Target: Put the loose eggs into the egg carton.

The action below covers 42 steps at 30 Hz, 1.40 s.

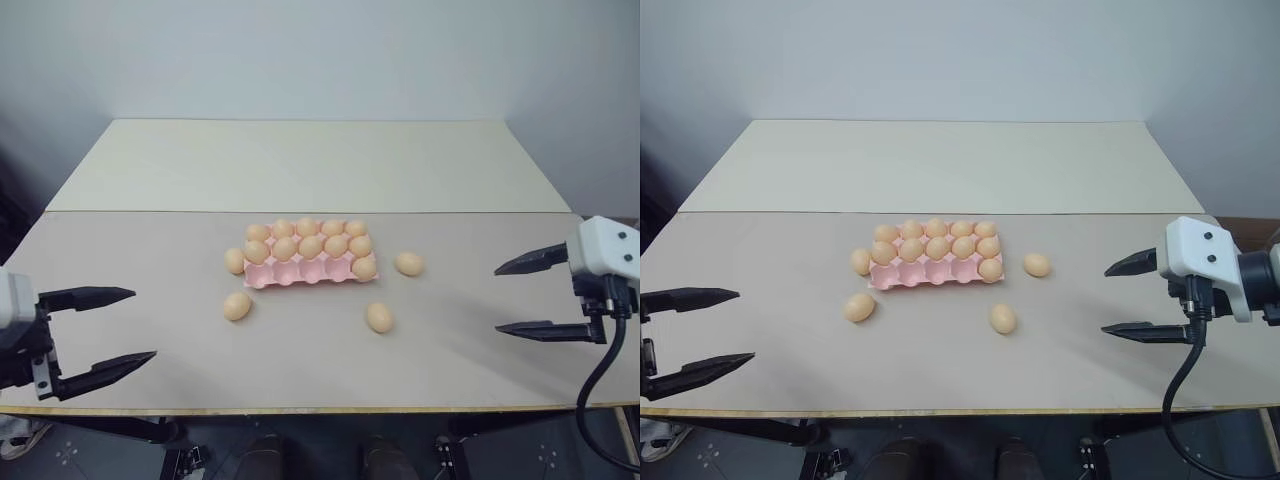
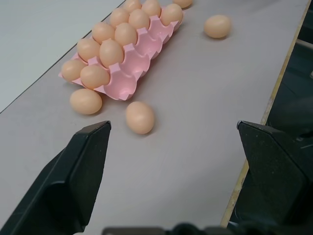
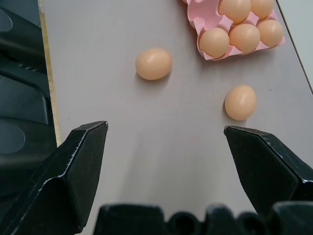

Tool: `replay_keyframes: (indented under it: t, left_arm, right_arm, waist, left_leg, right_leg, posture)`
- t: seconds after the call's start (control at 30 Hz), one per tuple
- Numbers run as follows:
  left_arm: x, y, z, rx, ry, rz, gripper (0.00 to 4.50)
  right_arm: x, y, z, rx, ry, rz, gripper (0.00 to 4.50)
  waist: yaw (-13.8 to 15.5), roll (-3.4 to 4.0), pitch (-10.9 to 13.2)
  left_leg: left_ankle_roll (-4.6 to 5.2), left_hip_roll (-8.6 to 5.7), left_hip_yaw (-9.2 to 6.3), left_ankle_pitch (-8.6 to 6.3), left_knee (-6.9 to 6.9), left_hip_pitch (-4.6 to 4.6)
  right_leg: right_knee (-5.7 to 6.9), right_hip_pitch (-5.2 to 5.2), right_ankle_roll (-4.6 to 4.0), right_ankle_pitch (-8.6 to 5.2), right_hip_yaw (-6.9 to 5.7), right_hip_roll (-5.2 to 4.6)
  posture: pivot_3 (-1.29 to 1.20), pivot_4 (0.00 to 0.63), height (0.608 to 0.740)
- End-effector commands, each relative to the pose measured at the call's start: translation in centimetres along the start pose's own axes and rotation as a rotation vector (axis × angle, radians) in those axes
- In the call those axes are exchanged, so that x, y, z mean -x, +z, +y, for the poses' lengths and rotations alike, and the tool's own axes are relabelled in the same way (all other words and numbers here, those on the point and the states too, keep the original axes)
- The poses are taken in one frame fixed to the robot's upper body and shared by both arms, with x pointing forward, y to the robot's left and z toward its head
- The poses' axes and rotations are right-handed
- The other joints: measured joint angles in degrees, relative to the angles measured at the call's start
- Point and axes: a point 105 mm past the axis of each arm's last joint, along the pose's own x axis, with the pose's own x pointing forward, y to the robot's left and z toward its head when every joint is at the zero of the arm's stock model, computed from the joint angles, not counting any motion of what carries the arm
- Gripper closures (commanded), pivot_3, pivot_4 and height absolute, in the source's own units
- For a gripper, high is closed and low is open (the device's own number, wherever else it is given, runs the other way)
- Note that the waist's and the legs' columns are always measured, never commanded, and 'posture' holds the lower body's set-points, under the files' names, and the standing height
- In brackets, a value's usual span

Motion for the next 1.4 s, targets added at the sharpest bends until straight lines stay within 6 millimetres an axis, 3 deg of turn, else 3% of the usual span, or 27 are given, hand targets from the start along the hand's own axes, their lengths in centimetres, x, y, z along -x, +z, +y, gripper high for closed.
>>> replay_keyframes:
  t: [0.03,0.47,0.77,1.17,1.4]
  left_arm:
    - [0.5,0.8,0.4,0.021,0.039,0.014,0.0]
    - [-0.6,1.7,0.8,-0.035,0.062,-0.035,0.0]
    - [-1.4,0.9,0.2,-0.016,0.0,-0.035,0.0]
    - [-2.4,0.4,0.3,-0.027,-0.041,-0.029,0.0]
    - [-2.2,-0.1,0.2,-0.034,-0.054,-0.012,0.0]
  right_arm:
    - [0.6,0.7,-0.3,0.046,-0.014,0.006,0.09]
    - [0.5,0.6,-0.9,0.05,-0.02,0.002,0.09]
    - [-0.3,0.6,-2.2,0.065,-0.086,0.003,0.09]
    - [-8.9,-2.1,-7.7,-0.009,-0.203,0.006,0.09]
    - [-12.3,-2.6,-9.8,-0.027,-0.246,0.03,0.09]
  waist:
    - [0.0,0.0,0.0]
    - [0.0,0.01,0.0]
    - [-0.1,0.01,0.0]
    - [-0.4,0.02,0.0]
    - [-0.2,0.03,0.0]
  left_leg:
    - [0.0,0.0,0.0,0.0,0.0,0.0]
    - [0.0,0.0,0.01,0.0,-0.01,0.02]
    - [0.0,0.0,0.03,0.0,-0.02,0.03]
    - [-0.02,-0.07,0.1,0.01,-0.07,-0.04]
    - [-0.03,-0.09,0.09,0.02,-0.05,-0.05]
  right_leg:
    - [0.0,0.0,0.0,0.0,0.0,0.0]
    - [0.02,0.0,0.0,0.0,0.02,0.0]
    - [0.01,-0.02,-0.01,0.0,0.04,0.0]
    - [0.03,-0.17,-0.09,0.04,0.1,0.06]
    - [0.05,-0.16,-0.09,0.04,0.05,0.02]
  posture:
    - [0.0,0.15,0.74]
    - [0.0,0.15,0.74]
    - [0.0,0.15,0.74]
    - [0.0,0.15,0.74]
    - [0.0,0.15,0.74]
